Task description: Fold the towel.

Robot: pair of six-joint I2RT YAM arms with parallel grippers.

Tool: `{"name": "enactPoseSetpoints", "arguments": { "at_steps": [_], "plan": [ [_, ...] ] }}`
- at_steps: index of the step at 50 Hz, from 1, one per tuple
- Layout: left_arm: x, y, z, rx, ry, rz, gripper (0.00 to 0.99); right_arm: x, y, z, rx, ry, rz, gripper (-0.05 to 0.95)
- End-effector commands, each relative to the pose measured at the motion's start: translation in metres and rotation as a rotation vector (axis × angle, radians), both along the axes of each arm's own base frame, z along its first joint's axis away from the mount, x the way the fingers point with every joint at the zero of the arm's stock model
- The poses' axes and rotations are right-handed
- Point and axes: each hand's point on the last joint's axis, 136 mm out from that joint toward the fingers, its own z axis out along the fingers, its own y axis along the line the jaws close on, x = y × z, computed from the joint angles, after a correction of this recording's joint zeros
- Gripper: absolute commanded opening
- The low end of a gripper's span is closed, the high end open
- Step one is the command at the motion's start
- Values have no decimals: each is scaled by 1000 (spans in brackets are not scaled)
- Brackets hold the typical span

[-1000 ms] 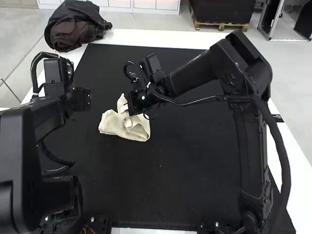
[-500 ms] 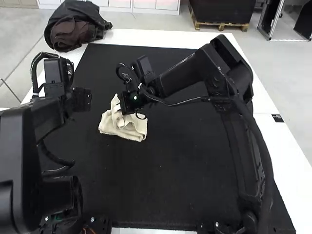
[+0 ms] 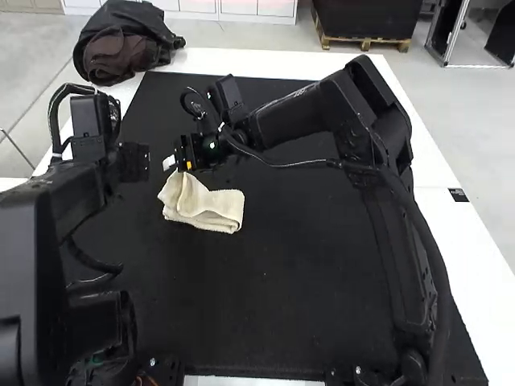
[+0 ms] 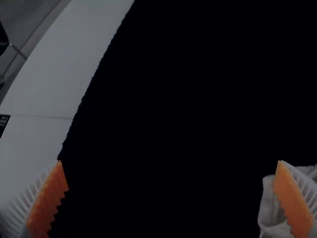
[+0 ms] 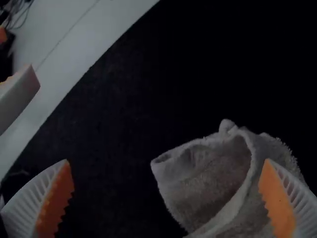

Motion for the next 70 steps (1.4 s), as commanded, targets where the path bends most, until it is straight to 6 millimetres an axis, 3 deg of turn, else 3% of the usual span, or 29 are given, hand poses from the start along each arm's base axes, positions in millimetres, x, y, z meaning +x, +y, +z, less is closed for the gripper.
{"name": "enactPoseSetpoints", "arguments": {
  "at_steps": [1,7,15,21,24,25,28,47,70],
  "plan": [
    [0,2,8,-3,-28,6,970,25,-19,58,73,-80,-56,856],
    [0,1,8,-2,-28,6,970,36,-38,62,73,-79,-90,856],
    [0,1,8,-3,-27,5,970,35,-58,52,40,-50,-108,821],
    [1,1,10,0,-36,5,970,27,-64,39,10,-40,-92,582],
    [2,2,12,2,-41,6,970,21,-66,29,-9,-27,-77,362],
    [2,2,12,3,-44,6,970,17,-66,26,-14,-22,-63,221],
    [3,2,14,4,-49,6,970,13,-68,18,-29,-22,-54,-11],
    [3,2,15,3,-47,6,970,-8,-64,-11,-61,-13,-10,-23],
    [4,3,18,7,-61,6,970,-11,-48,-33,-45,-20,8,-23]
  ]
}}
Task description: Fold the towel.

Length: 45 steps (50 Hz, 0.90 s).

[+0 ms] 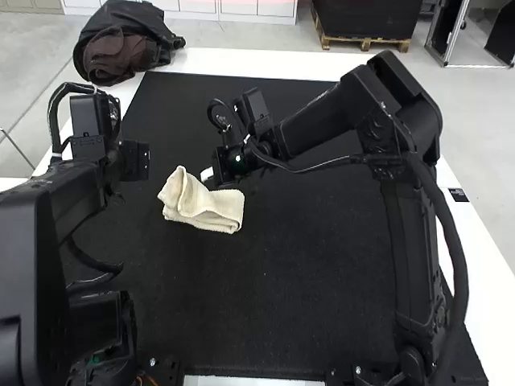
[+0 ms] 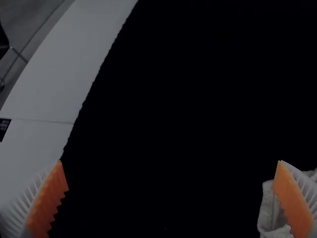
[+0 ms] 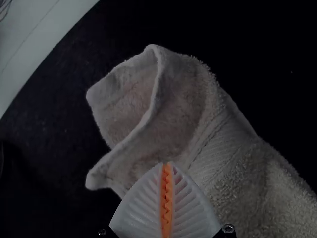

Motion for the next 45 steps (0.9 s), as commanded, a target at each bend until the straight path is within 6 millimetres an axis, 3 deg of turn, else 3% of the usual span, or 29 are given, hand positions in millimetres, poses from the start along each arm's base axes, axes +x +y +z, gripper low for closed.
{"name": "enactPoseSetpoints", "arguments": {
  "at_steps": [1,45],
  "plan": [
    [2,2,14,2,-45,6,970,-9,11,-1,12,-8,32,-23],
    [6,3,27,9,-73,7,970,-1,43,-32,41,4,43,-23]
  ]
}}
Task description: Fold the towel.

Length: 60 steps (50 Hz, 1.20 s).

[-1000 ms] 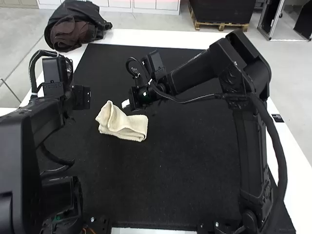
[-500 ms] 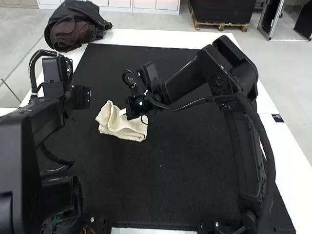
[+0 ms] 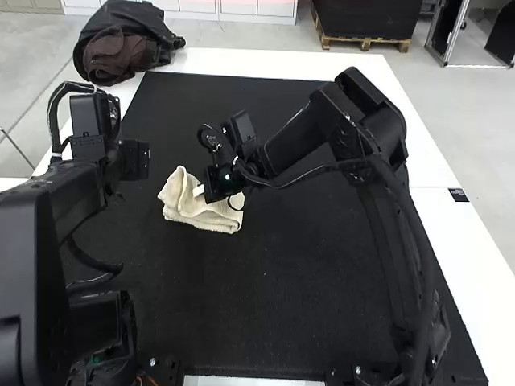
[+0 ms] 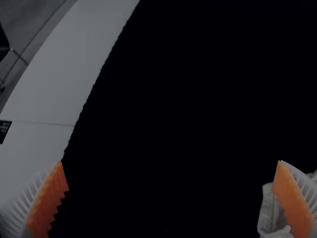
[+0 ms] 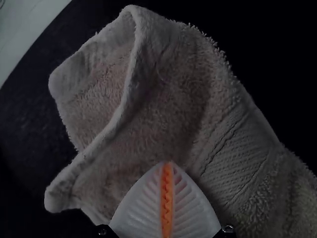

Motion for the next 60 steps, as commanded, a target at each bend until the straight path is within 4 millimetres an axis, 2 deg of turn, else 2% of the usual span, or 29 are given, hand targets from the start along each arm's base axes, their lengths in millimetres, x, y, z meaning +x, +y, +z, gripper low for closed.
{"name": "enactPoseSetpoints", "arguments": {
  "at_steps": [1,33,47,54,60],
  "plan": [
    [5,3,25,7,-66,7,970,-3,17,13,42,-8,21,-23],
    [5,1,24,4,-64,-1,970,-14,62,-3,84,16,64,-23],
    [5,0,22,2,-58,-4,970,-12,67,-17,86,19,63,-23],
    [6,0,23,4,-62,-6,970,-14,63,-34,66,28,66,-23],
    [6,0,25,3,-64,-5,970,-13,63,-32,67,30,63,-23]
  ]
}}
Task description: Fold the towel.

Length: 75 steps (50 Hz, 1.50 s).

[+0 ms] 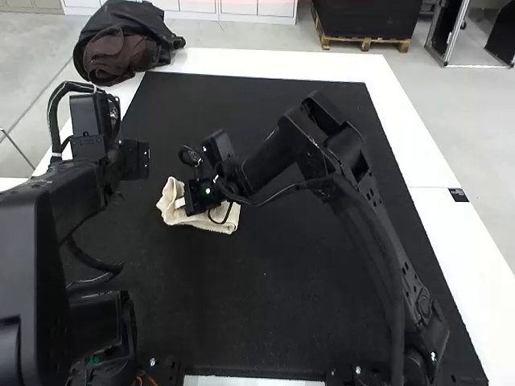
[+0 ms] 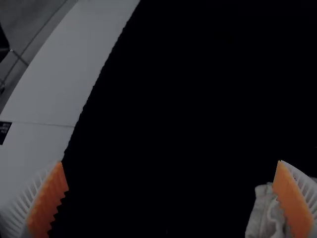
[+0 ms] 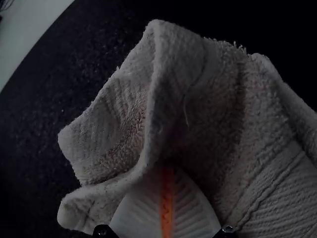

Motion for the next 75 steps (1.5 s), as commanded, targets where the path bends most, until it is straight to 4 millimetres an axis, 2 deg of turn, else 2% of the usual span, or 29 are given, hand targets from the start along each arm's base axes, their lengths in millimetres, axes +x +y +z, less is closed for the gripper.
{"name": "enactPoseSetpoints", "arguments": {
  "at_steps": [1,10,25,35,43,48,54,57,61,63,68,75],
  "plan": [
    [6,0,26,5,-64,-5,970,-7,8,6,19,1,22,-23],
    [10,2,42,11,-85,-2,970,11,9,73,98,-38,-11,-23],
    [19,1,91,24,-158,-13,970,21,-18,165,147,-85,-49,-23],
    [22,-5,114,15,-174,-30,970,33,-52,226,184,-131,-103,-21],
    [22,-16,146,25,-228,-60,970,44,-91,297,246,-212,-183,-8],
    [23,-23,167,30,-260,-80,970,51,-124,341,276,-275,-252,131],
    [23,-27,195,41,-311,-91,969,58,-166,373,288,-309,-322,382],
    [21,-32,206,40,-325,-104,969,58,-187,383,282,-322,-353,526],
    [20,-39,215,29,-332,-120,969,54,-217,405,296,-355,-396,833],
    [15,-40,224,30,-347,-123,969,50,-230,416,310,-377,-413,918],
    [4,-45,244,31,-401,-130,969,35,-261,447,351,-433,-445,920],
    [-15,-50,273,46,-481,-139,969,3,-304,486,389,-511,-486,918]
  ]
}}
